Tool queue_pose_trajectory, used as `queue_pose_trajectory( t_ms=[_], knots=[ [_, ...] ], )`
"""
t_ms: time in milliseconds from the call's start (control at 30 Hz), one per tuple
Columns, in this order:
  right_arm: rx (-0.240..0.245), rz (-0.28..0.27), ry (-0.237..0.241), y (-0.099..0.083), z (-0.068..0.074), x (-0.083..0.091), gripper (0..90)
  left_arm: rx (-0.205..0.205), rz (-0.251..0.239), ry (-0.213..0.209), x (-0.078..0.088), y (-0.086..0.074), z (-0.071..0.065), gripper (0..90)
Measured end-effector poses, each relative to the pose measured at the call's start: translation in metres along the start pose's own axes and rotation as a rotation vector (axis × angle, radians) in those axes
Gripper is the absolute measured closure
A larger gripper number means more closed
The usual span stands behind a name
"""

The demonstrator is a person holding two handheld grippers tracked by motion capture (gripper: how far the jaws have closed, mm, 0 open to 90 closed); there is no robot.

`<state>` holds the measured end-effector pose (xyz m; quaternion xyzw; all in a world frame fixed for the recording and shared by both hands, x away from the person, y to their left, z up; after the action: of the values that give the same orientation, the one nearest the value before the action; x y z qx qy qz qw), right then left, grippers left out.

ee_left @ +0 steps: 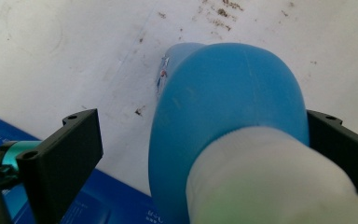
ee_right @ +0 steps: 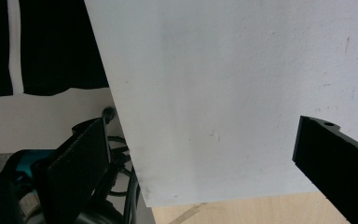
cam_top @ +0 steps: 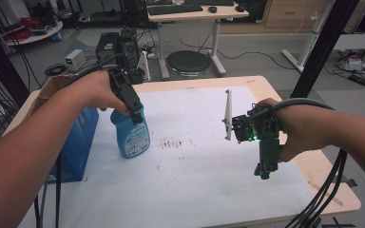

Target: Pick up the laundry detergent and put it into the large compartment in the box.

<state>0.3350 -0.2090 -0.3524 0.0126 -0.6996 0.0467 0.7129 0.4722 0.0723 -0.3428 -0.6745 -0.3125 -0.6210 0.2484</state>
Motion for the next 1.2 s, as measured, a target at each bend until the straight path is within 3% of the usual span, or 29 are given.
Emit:
queue_pose_trajectory(
  t_ms=[200, 867, 967, 1200],
  knots=[
    [-0.009, 0.000, 0.003, 0.0004, -0.0005, -0.0009, 2.8, -0.006, -0.019, 0.000, -0.0018, 0.0019, 0.0001, 1.7],
    [-0.008, 0.000, 0.002, 0.0005, -0.0007, -0.0006, 2.8, -0.026, -0.008, 0.028, -0.0022, 0.0003, -0.0045, 2.4],
    [-0.007, 0.001, 0.001, 0.0005, -0.0012, -0.0008, 2.8, -0.028, -0.003, 0.027, -0.0018, 0.0000, -0.0047, 8.4],
    [-0.003, 0.002, 0.001, 0.0016, -0.0019, -0.0014, 2.8, -0.032, 0.003, 0.035, -0.0025, 0.0000, -0.0048, 11.1]
  ],
)
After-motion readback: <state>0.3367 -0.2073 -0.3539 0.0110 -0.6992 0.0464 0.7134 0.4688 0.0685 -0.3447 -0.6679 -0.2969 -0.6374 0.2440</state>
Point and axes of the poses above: each handheld gripper's, and its own axes: x roughly backward along the jaws, y roughly out of its top, z roughly to its left, the point moved 5 cm from there along -x, roughly forward along the jaws, and after that the axes turned 11 degrees about x, right-handed, at the moved point
